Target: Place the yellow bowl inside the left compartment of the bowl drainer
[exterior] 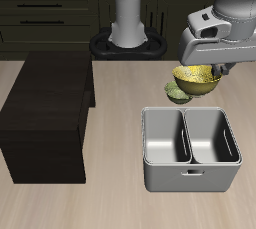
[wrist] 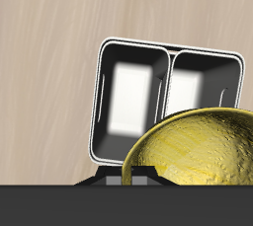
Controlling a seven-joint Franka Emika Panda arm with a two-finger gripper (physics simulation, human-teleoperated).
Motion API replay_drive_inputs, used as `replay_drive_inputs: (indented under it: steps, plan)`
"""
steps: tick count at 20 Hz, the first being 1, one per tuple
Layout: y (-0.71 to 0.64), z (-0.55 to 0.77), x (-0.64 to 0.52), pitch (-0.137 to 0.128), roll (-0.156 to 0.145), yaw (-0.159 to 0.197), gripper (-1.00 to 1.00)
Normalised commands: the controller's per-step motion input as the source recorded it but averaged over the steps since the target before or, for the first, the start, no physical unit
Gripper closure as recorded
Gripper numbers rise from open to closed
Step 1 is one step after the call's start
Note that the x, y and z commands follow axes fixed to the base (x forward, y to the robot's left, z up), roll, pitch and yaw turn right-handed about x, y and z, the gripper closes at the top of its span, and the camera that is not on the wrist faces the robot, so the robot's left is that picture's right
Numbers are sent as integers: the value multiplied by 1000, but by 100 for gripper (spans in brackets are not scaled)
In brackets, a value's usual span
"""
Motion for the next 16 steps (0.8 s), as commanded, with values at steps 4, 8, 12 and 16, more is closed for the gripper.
replay_drive_inputs:
  steps: [4, 8, 12, 16]
  plan:
    - [141, -141, -14, 10, 27, 20, 100]
    - [209, -247, 38, 28, 43, 11, 100]
    - [134, -263, 35, 22, 37, 5, 100]
    - [79, -189, 25, 18, 25, -12, 100]
